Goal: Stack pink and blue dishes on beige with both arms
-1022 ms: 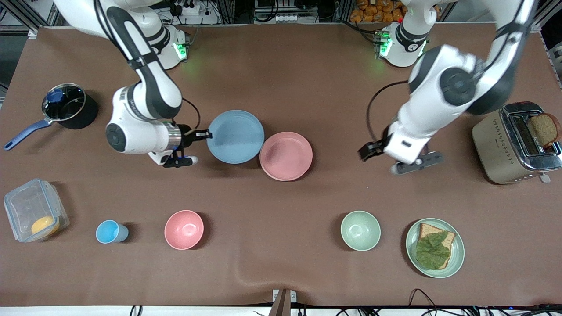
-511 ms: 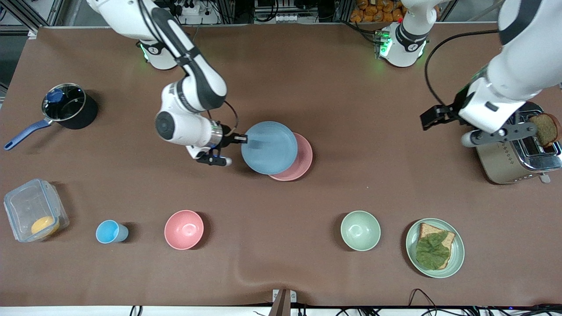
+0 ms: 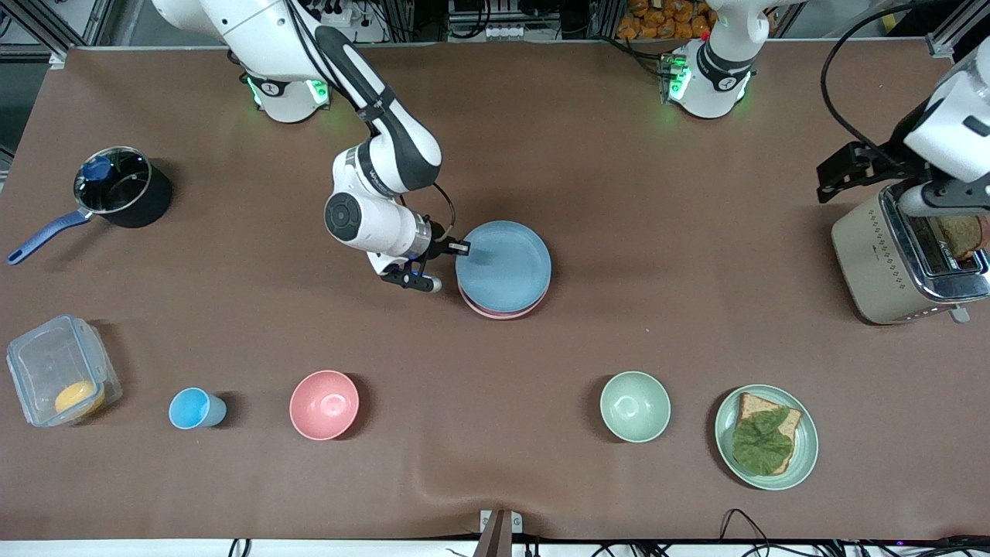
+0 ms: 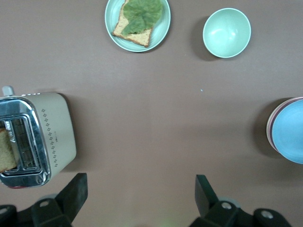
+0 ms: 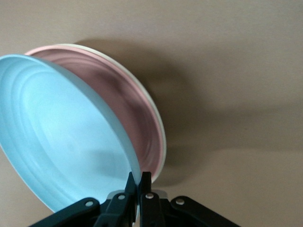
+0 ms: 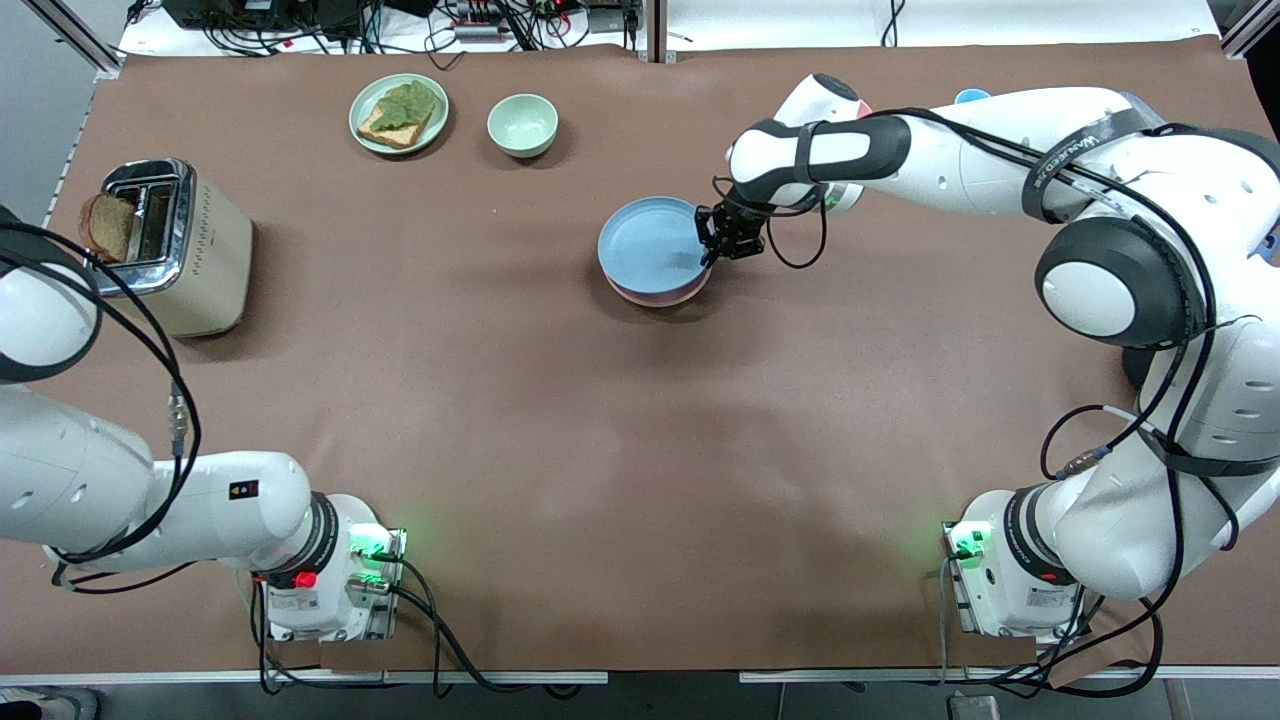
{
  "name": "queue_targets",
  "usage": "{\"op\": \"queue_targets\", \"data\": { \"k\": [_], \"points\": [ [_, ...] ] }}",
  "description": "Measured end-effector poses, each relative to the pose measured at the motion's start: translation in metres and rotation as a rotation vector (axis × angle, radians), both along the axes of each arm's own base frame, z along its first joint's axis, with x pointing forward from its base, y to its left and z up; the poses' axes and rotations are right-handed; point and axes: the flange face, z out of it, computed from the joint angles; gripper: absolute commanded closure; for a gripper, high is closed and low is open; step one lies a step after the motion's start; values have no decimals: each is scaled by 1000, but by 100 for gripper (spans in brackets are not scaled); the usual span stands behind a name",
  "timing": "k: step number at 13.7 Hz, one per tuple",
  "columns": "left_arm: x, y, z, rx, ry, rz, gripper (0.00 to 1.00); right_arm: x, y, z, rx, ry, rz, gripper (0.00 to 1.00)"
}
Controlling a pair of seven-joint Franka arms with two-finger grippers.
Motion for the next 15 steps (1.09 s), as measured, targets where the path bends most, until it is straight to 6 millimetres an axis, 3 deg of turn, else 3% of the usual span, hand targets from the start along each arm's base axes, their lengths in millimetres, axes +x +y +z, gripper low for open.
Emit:
{"op": "queue_targets", "data": {
  "k": [1, 2, 3, 4, 8, 11, 13, 15],
  "points": [
    [-1, 2, 0, 2, 2, 4, 0, 0, 3, -1, 3, 2, 0, 100],
    [-2, 3, -1, 4, 5, 5, 0, -1, 6, -3, 3, 3, 2, 77],
    [-3, 4, -3, 5, 10, 7, 0, -1, 7, -5, 2, 3, 2, 22],
    [-4, 6, -6, 6, 17, 10, 0, 0, 7, -6, 1, 2, 0, 0],
    [-5, 15, -8, 3, 23, 28, 0, 5, 5, -4, 3, -7, -7, 0],
    [-5, 18, -8, 3, 23, 34, 0, 23, -8, 16, 11, -42, -34, 0],
    [-5, 18, -9, 0, 26, 34, 0, 41, -37, 40, 15, -66, -21, 0],
    [-5, 17, -10, -4, 28, 33, 0, 59, -84, 62, -1, -59, 40, 0]
  ]
}}
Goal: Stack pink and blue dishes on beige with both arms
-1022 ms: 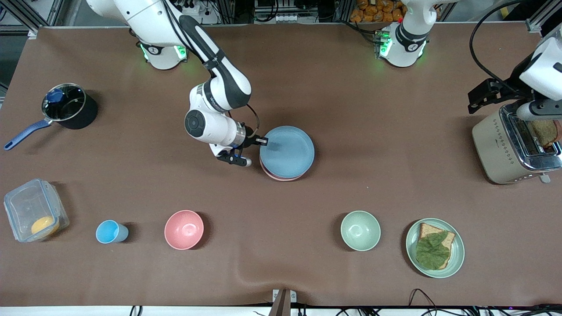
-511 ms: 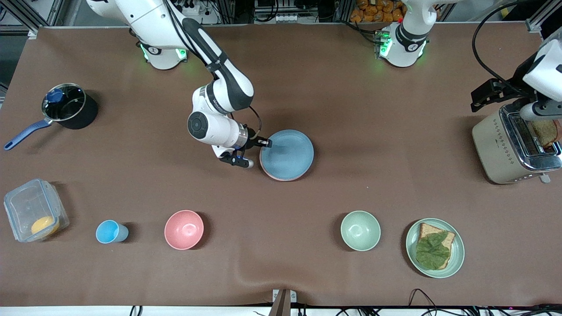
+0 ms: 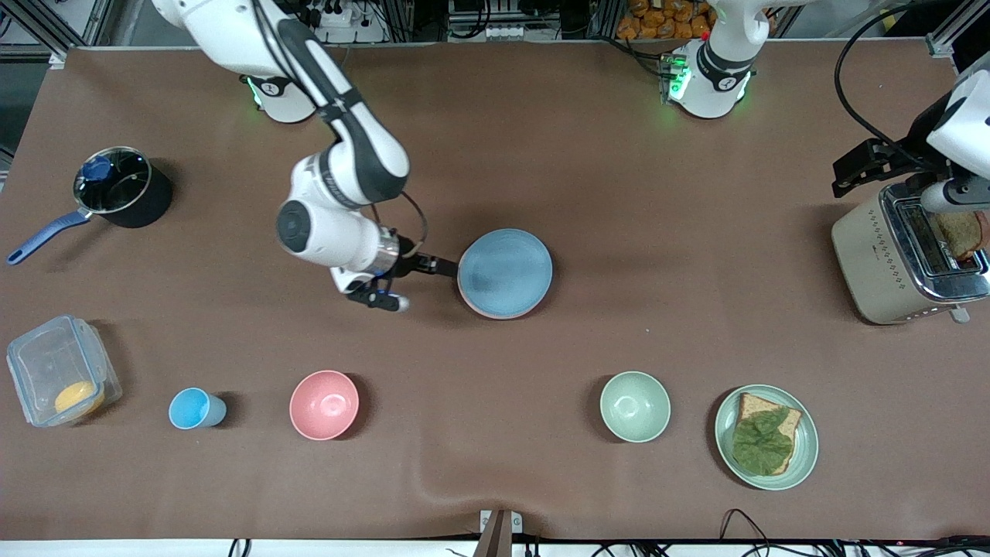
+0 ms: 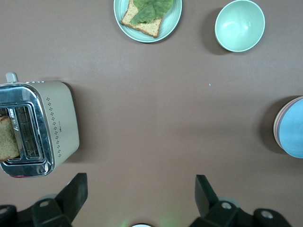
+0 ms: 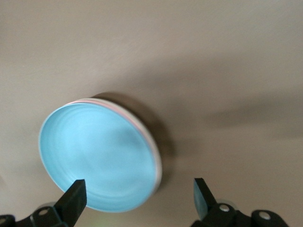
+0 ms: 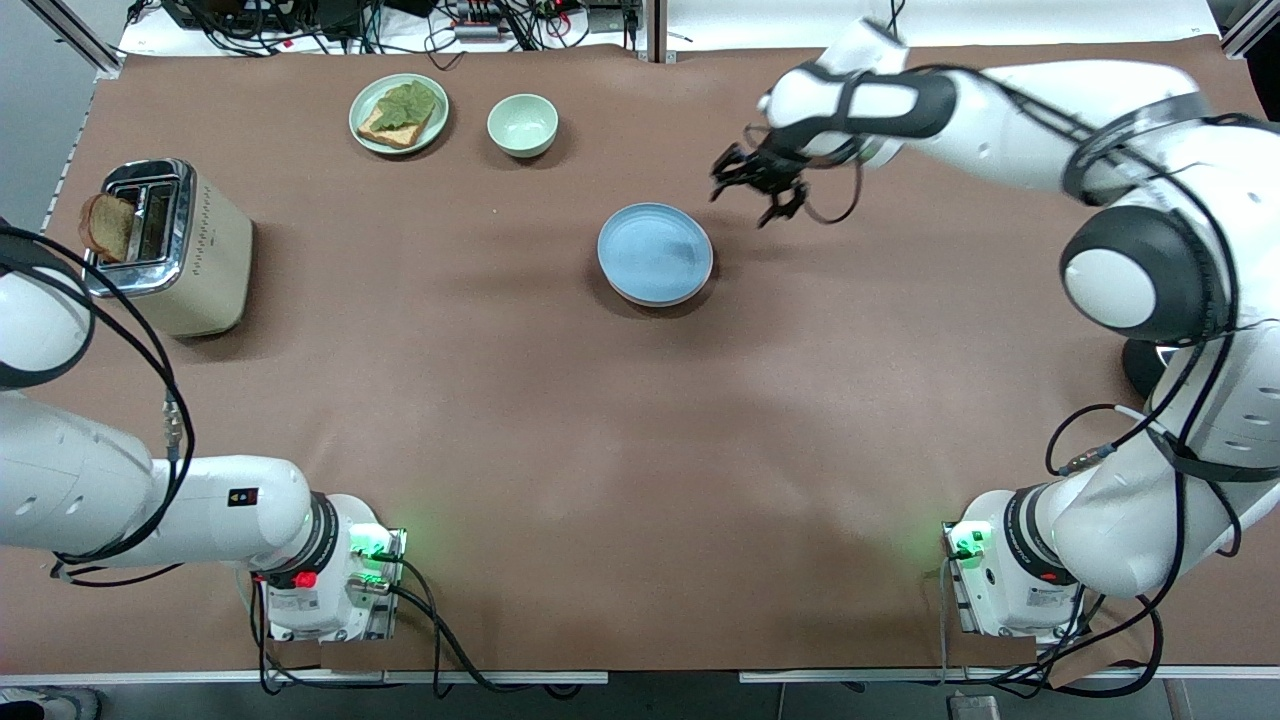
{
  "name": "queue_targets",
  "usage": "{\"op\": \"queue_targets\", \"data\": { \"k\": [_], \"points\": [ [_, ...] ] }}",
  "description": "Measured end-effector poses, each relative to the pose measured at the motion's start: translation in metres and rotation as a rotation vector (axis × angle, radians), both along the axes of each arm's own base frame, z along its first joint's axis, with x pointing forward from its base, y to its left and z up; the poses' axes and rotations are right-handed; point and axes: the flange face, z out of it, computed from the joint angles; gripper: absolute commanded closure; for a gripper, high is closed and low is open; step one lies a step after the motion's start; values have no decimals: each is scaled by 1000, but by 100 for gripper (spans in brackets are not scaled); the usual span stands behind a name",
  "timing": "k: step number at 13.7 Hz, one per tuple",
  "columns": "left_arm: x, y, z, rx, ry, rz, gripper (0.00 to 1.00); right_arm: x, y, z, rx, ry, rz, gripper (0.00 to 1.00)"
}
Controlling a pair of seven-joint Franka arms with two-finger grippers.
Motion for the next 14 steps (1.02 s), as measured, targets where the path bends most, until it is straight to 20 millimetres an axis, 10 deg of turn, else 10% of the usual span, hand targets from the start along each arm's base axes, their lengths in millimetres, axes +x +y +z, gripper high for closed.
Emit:
{"op": "queue_targets", "data": {
  "k": [11, 14],
  "points": [
    [-7, -6, 2, 2, 17, 88, 0, -1, -306, 152, -173, -25, 350, 0],
    [-8, -8, 3, 5, 20, 114, 0, -15, -321, 220, -312, -103, 399, 0]
  ]
}}
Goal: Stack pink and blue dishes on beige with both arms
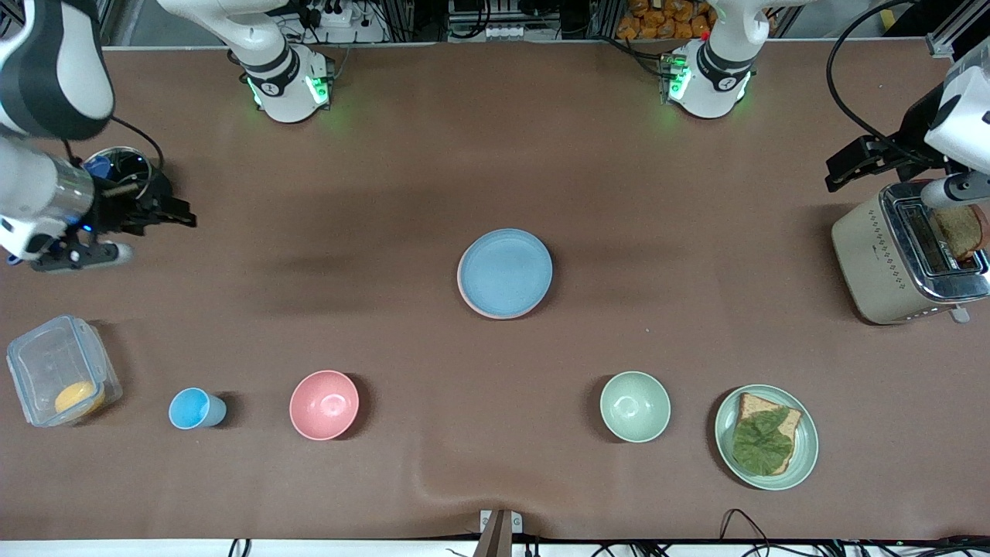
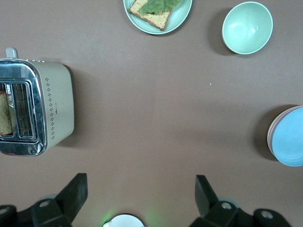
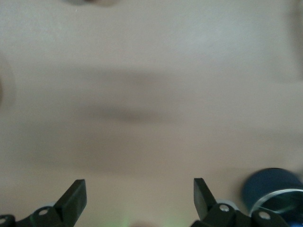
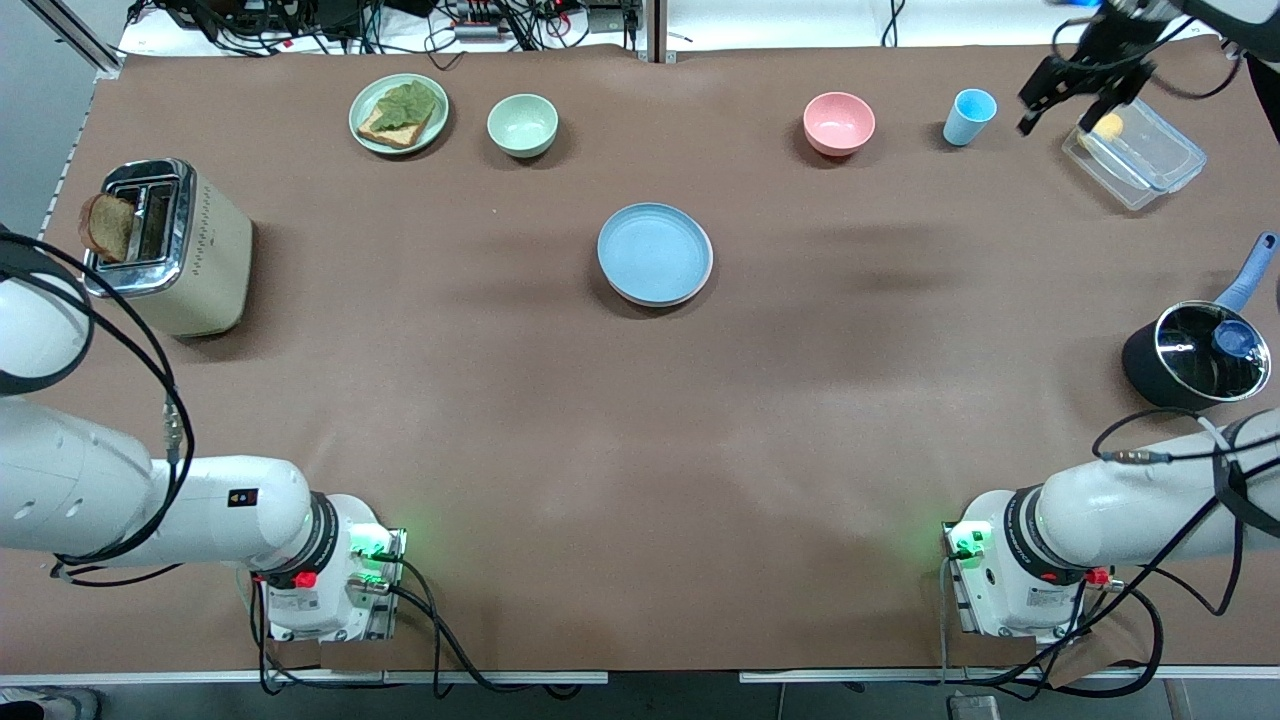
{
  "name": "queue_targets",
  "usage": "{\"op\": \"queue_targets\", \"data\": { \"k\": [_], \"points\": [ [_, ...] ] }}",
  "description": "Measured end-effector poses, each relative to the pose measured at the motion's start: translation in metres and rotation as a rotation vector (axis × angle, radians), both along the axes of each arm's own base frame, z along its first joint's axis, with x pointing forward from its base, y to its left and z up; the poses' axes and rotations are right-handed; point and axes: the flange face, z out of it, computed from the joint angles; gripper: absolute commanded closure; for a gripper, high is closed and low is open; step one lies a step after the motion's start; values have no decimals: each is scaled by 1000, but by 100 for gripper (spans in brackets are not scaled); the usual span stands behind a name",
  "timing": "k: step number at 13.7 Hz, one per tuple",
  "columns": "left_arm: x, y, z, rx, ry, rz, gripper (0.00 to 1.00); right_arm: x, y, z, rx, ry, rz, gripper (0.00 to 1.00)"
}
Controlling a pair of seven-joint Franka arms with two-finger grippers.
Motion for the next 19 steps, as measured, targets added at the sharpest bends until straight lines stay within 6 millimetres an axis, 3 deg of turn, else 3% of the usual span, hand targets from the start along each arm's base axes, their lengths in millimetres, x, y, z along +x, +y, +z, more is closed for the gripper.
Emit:
{"op": "queue_targets", "data": {
  "k": [3, 6, 12, 19],
  "points": [
    [0, 0, 1, 0, -1, -1, 0, -2, -7, 56, -23, -94, -3, 0],
    [-1, -1, 2, 0, -3, -2, 0, -1, -8, 81, -27, -121, -20, 0],
    [-1, -2, 2, 0, -3, -4, 0, -3, -1, 93, -51, -111, -54, 0],
    [-2, -3, 1, 0, 5, -27, 0, -7, -1, 92, -52, -80, -57, 0]
  ]
}}
